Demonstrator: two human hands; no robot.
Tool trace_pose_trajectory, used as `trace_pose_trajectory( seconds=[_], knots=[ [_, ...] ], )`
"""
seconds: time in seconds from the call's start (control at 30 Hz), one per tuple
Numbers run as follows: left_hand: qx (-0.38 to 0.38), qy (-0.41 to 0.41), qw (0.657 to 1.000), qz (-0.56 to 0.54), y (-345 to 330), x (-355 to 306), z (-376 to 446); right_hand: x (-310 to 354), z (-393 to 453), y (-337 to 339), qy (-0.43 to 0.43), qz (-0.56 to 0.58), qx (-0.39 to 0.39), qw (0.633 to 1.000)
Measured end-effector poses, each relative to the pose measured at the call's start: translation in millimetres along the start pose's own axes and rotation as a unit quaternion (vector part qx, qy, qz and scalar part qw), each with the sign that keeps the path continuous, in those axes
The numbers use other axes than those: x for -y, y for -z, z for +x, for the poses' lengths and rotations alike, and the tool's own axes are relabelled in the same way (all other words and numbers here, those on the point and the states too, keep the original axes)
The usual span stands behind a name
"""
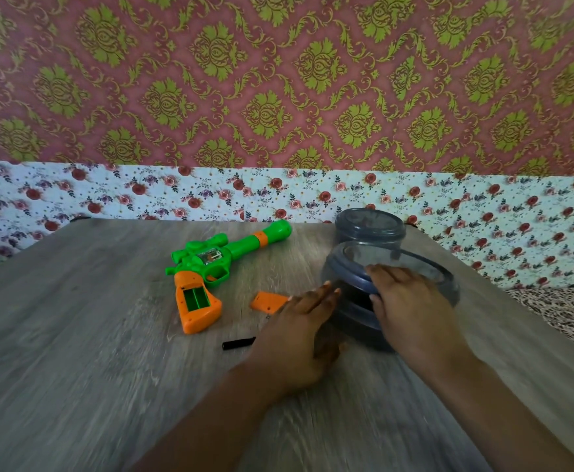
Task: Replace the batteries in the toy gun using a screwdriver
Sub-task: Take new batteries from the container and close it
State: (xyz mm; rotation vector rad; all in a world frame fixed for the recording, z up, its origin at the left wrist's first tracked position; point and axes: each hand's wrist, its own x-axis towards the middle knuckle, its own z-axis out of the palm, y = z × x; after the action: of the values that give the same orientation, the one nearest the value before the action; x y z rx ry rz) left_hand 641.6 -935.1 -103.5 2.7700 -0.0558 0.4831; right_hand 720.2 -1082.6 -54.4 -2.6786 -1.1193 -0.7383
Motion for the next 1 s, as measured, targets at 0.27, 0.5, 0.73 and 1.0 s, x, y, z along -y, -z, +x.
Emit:
trace_pose_trajectory(
  seconds=[0.27, 0.5, 0.73, 1.0],
  knots=[
    [-0.008, 0.008, 1.000, -0.018, -6.8, 0.5, 0.0, 9.1, -4.1, -2.1, 0.022, -0.020, 0.001, 1.000],
    [0.024, 0.032, 0.999, -0.024, -11.4, -1.3, -0.1, 16.7, -3.2, 6.7, 0.044, -0.060, 0.040, 0.996],
    [0.026, 0.036, 0.999, -0.015, -13.8, 0.5, -0.3, 13.2, 0.1, 8.2, 0.074, -0.053, 0.052, 0.994],
    [0.016, 0.032, 0.999, -0.015, -13.5, 0.7, -0.6, 10.5, -3.7, 3.1, 0.094, -0.030, 0.043, 0.994]
  ],
)
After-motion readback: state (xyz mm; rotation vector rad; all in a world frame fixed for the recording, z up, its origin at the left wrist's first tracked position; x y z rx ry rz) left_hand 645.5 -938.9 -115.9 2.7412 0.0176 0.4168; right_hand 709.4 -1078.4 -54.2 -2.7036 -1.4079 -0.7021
